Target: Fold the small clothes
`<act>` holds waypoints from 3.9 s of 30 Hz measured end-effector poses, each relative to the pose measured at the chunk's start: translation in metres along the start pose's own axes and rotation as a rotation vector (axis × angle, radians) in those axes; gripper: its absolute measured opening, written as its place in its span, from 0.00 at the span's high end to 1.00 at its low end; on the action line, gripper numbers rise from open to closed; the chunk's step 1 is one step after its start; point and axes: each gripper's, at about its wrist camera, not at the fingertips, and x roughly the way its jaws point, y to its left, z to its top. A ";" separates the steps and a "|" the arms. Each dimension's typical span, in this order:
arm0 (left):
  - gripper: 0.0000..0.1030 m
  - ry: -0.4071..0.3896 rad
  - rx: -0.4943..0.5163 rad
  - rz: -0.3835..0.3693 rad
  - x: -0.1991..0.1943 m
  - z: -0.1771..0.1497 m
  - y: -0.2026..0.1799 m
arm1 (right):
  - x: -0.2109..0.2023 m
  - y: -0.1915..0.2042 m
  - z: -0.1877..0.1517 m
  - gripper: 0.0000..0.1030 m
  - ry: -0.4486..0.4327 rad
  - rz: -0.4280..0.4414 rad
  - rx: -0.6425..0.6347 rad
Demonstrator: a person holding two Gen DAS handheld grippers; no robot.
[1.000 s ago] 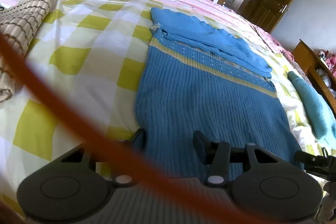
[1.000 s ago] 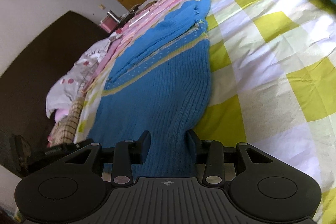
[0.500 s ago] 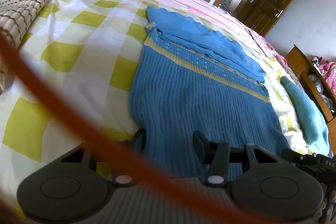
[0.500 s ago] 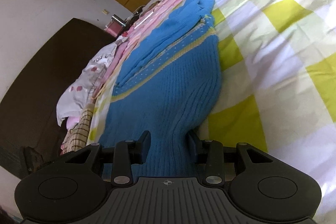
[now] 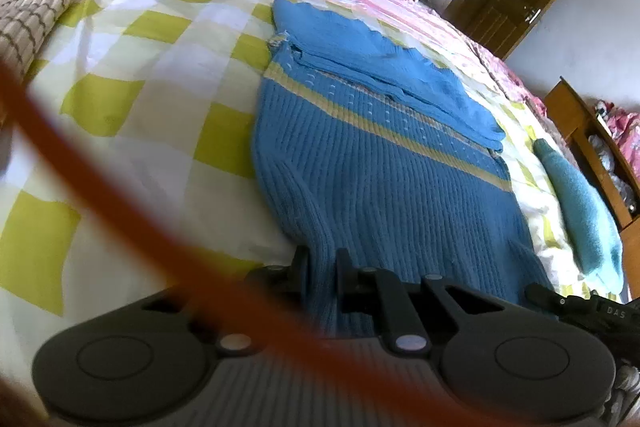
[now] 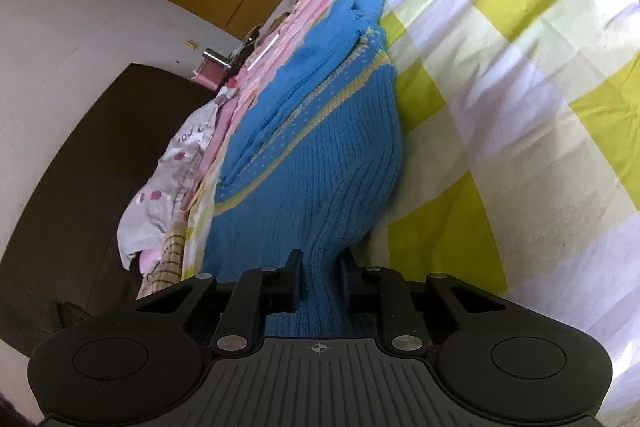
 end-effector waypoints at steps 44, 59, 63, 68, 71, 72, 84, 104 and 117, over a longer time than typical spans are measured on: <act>0.86 -0.206 -0.272 -0.251 0.085 0.162 0.024 | 0.089 0.020 0.160 0.88 -0.192 0.133 0.208; 0.86 -0.169 -0.163 -0.154 0.109 0.181 0.017 | 0.114 0.021 0.183 0.84 -0.169 0.077 0.203; 0.85 -0.163 -0.108 -0.148 0.101 0.179 0.010 | 0.113 0.030 0.183 0.73 -0.129 0.071 0.158; 0.82 -0.132 -0.030 -0.139 0.088 0.163 0.008 | 0.111 0.039 0.171 0.69 -0.059 0.027 0.050; 0.80 -0.093 -0.008 -0.155 0.085 0.156 0.007 | 0.113 0.041 0.163 0.69 -0.011 0.000 0.005; 0.80 -0.082 0.004 -0.159 0.085 0.153 0.005 | 0.113 0.042 0.162 0.69 -0.002 -0.011 -0.010; 0.81 -0.072 -0.030 -0.265 0.091 0.175 -0.003 | 0.113 0.062 0.176 0.86 -0.042 0.061 0.001; 0.81 -0.273 -0.273 -0.142 0.103 0.213 0.024 | 0.146 0.028 0.219 0.51 -0.263 0.063 0.260; 0.80 -0.323 0.005 -0.075 0.075 0.174 -0.017 | 0.129 0.051 0.201 0.51 -0.258 -0.157 -0.078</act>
